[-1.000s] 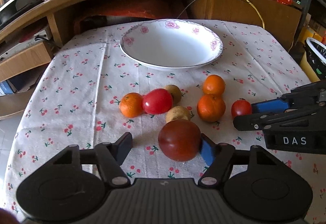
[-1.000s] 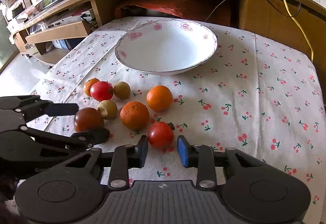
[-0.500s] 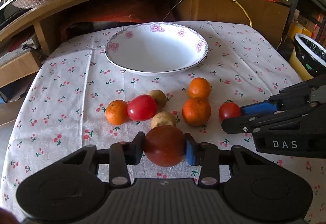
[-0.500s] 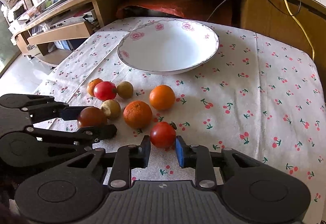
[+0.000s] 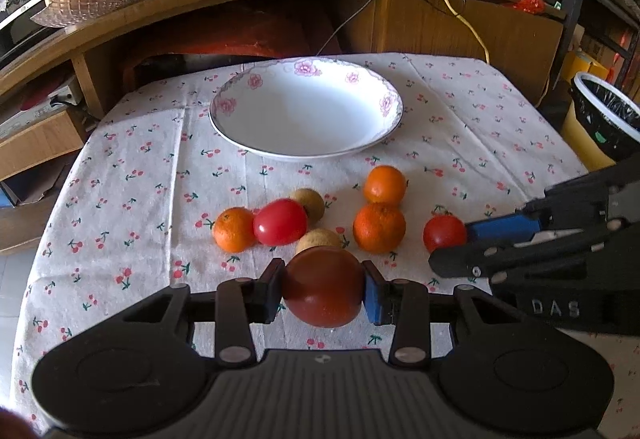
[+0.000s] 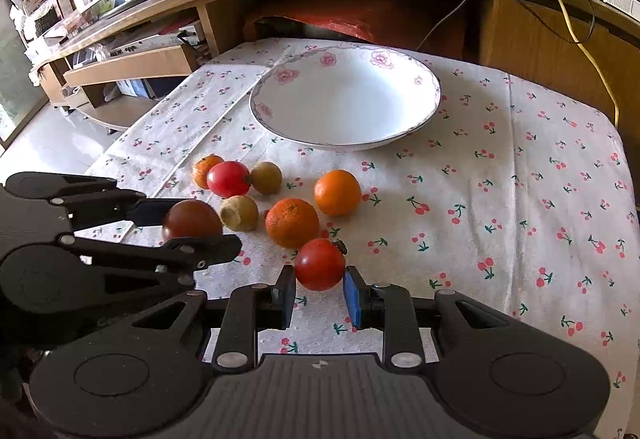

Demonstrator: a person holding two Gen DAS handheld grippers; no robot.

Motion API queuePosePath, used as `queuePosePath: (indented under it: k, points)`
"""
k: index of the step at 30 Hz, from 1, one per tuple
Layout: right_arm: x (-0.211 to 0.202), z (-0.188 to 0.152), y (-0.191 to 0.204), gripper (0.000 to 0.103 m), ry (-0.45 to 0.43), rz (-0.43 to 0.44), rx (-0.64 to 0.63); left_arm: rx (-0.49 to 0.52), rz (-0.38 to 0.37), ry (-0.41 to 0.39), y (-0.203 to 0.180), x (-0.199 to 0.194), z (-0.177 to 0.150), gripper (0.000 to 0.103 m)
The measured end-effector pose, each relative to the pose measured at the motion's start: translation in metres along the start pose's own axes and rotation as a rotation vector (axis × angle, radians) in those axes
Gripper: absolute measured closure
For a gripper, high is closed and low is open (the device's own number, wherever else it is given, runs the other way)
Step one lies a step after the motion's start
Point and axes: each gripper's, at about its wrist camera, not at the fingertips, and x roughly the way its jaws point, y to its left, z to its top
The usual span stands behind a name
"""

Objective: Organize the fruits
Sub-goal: 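Carry the dark red tomato in the left tool while the right tool carries the small tomato over the bowl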

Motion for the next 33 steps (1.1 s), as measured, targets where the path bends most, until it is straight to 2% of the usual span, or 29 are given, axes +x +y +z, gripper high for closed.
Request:
queuePosePath:
  k: [10, 18, 26, 33]
  points:
    - [-0.015, 0.007, 0.002, 0.081, -0.032, -0.001, 0.028, -0.021, -0.010, -0.024, -0.001, -0.009, 0.016, 0.056]
    - [-0.020, 0.033, 0.000, 0.081, -0.069, -0.018, 0.044, -0.030, -0.009, -0.062, 0.005, -0.012, 0.043, 0.056]
    - [-0.005, 0.063, -0.008, 0.080, -0.085, -0.048, 0.021, -0.031, 0.001, -0.063, 0.017, 0.007, 0.074, 0.057]
    - [0.016, 0.079, -0.019, 0.080, -0.081, -0.049, 0.024, -0.044, 0.014, -0.043, 0.026, 0.031, 0.088, 0.058]
